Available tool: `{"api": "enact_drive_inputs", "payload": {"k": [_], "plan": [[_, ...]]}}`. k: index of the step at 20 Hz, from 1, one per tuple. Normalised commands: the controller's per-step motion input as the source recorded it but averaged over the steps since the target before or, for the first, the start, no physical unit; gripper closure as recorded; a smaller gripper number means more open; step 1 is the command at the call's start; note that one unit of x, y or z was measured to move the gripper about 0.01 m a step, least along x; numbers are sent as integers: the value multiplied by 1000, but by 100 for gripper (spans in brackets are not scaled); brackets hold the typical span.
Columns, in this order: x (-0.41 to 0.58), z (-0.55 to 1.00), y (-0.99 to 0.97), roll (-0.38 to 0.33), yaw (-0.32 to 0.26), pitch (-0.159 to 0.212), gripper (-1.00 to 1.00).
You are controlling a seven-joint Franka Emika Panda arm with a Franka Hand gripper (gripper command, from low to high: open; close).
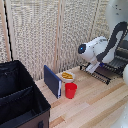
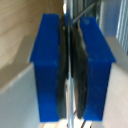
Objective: With care, position your gripper close to the oven tray handle. Make sure to grip the handle tightly. Delicately and attentively pull the tray out from the oven.
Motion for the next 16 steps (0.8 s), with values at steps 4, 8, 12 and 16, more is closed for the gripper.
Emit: {"api": "enact_drive_inputs", "payload": {"k": [4, 8, 12, 16], "plan": [[96, 6, 8, -4, 0, 0, -100], [161, 19, 0, 4, 15, 1, -100], [86, 191, 4, 12, -20, 0, -100], [26, 301, 1, 5, -108, 0, -100]]}}
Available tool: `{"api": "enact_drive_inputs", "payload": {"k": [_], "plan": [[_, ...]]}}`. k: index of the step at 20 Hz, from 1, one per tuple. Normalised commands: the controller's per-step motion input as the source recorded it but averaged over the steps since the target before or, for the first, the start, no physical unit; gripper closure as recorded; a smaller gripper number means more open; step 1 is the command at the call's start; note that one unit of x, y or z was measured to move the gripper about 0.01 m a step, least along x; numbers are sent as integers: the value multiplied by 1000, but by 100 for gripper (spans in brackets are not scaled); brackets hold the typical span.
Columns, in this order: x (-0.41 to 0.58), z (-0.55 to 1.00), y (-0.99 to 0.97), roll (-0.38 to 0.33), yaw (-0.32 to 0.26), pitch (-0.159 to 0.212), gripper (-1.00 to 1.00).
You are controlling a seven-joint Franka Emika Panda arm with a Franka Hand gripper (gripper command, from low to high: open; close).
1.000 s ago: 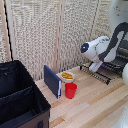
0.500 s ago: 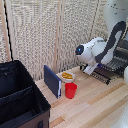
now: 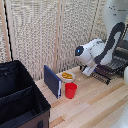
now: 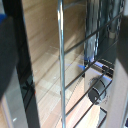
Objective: With care, position your gripper close to the oven tray handle. Make sure to grip the handle tightly. Delicately and attentively pull the tray out from the oven.
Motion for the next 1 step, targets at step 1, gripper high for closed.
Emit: {"api": "enact_drive_inputs", "payload": {"k": [1], "plan": [[0, 203, 0, 32, -40, 0, -100]]}}
